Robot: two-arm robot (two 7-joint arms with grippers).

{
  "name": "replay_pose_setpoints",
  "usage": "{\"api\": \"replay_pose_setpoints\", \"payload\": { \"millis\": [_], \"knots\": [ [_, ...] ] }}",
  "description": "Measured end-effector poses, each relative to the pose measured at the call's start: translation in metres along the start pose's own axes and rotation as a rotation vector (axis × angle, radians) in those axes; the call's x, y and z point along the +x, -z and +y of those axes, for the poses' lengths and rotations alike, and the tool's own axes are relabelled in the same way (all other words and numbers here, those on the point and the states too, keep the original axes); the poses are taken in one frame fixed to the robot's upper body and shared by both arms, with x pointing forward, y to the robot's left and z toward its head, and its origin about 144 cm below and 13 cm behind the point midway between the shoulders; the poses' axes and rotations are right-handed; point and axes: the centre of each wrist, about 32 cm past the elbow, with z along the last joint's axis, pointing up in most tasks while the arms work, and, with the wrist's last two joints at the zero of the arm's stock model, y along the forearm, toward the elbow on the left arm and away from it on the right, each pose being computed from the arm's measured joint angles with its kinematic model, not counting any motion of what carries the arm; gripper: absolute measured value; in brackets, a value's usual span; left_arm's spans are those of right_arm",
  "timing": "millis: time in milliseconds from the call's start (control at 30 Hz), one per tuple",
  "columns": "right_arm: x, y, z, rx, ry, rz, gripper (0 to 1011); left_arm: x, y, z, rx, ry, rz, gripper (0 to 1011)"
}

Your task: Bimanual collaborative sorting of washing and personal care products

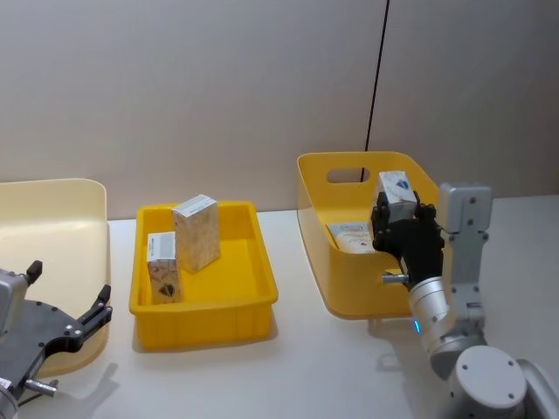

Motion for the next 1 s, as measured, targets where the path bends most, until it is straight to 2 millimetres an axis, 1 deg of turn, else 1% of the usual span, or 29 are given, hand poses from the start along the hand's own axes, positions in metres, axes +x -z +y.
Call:
{"api": "replay_pose_setpoints", "payload": {
  "millis": [267,333,367,400,433,500,633,667,733,767,900,1000],
  "knots": [
    [-0.0038,0.0018,0.0024,-0.033,-0.012,-0.002,457,0.0000,0.0000,0.0000,0.000,0.000,0.000,1003],
    [-0.0043,0.0018,0.0027,-0.036,-0.013,-0.001,526,0.0000,0.0000,0.0000,0.000,0.000,0.000,1004],
    [-0.0046,0.0021,0.0028,-0.038,-0.014,-0.001,541,0.0000,0.0000,0.0000,0.000,0.000,0.000,1003],
    [-0.0049,0.0022,0.0028,-0.040,-0.015,-0.001,586,0.0000,0.0000,0.0000,0.000,0.000,0.000,1003],
    [-0.0052,0.0022,0.0031,-0.042,-0.016,-0.001,598,0.0000,0.0000,0.0000,0.000,0.000,0.000,1003],
    [-0.0055,0.0023,0.0034,-0.045,-0.016,-0.001,685,0.0000,0.0000,0.0000,0.000,0.000,0.000,1003],
    [-0.0063,0.0025,0.0038,-0.051,-0.018,-0.001,795,0.0000,0.0000,0.0000,0.000,0.000,0.000,1003],
    [-0.0065,0.0025,0.0040,-0.053,-0.019,-0.001,841,0.0000,0.0000,0.0000,0.000,0.000,0.000,1003],
    [-0.0067,0.0028,0.0041,-0.055,-0.020,-0.001,871,0.0000,0.0000,0.0000,0.000,0.000,0.000,1003],
    [-0.0069,0.0028,0.0042,-0.056,-0.020,-0.001,919,0.0000,0.0000,0.0000,0.000,0.000,0.000,1003],
    [-0.0073,0.0029,0.0043,-0.058,-0.022,-0.001,999,0.0000,0.0000,0.0000,0.000,0.000,0.000,1003],
    [-0.0074,0.0029,0.0043,-0.056,-0.023,0.000,1001,0.0000,0.0000,0.0000,0.000,0.000,0.000,1003]
  ]
}}
